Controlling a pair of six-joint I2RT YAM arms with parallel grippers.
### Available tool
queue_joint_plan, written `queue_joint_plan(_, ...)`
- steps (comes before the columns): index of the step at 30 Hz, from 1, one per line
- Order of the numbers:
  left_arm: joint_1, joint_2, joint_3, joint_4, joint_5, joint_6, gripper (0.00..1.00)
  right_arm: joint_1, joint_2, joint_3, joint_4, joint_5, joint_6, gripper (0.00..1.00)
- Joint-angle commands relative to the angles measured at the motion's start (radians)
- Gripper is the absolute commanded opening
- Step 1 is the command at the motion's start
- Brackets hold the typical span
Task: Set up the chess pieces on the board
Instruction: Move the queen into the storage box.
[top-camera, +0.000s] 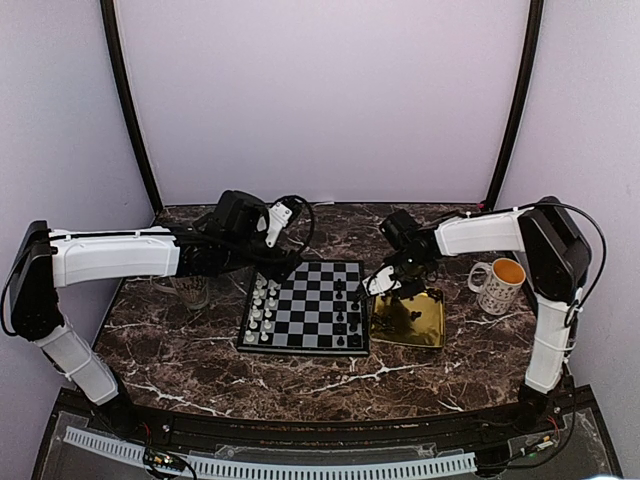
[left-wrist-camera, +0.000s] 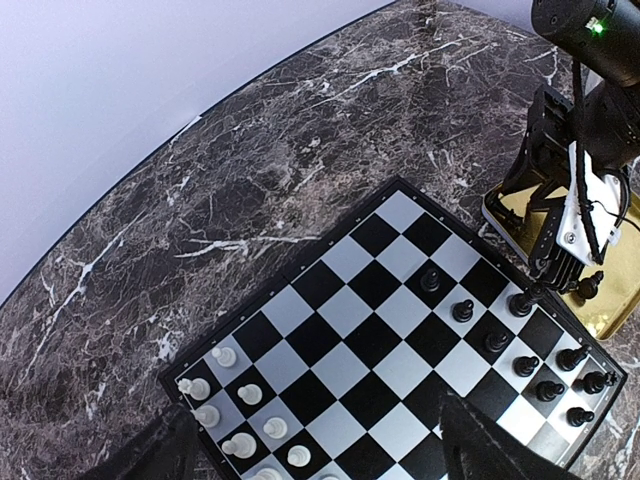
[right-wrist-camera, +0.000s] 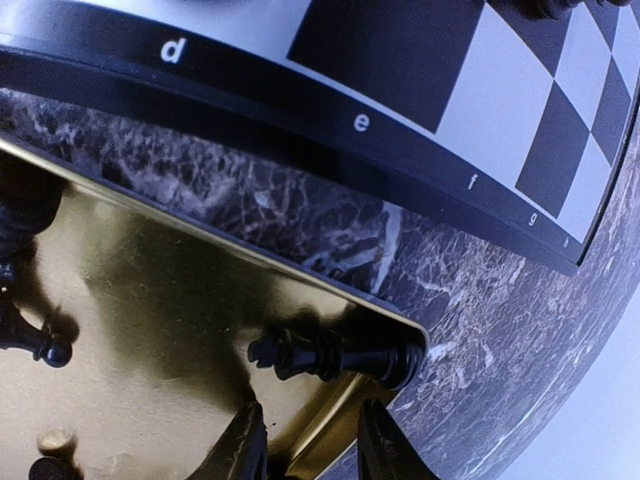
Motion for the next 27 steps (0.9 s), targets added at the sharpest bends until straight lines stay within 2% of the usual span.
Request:
queue_joint_plan(1,-0.001,-0.017,0.023,0.0,0.002,-0.004,0.87,-0.019,-0.052,-0.019,-0.028,-0.079,0.071,0.32)
queue_joint_plan(6,-0.002,-0.026,0.023,0.0,0.001,-0.003,0.87,-0.041,-0.1,-0.008,-0.051,-0.177,0.258,0.32)
queue_joint_plan(12,-0.001,-0.032,0.023,0.001,0.001,-0.004,0.87,-0.041,-0.077,0.04,-0.037,-0.236,0.723,0.33)
queue_joint_plan(15,-0.002,-0.03,0.023,0.001,0.003,-0.006,0.87,-0.041,-0.061,0.018,-0.015,-0.264,0.881,0.34)
queue_joint_plan(21,-0.001,-0.028,0.025,-0.001,0.006,-0.008,0.87,-0.041,-0.042,-0.037,0.076,-0.234,0.997,0.36)
queue_joint_plan(27,-0.001,-0.033,0.025,-0.001,0.003,-0.008,0.87,-0.039,0.005,-0.015,0.086,-0.212,1.047,0.37)
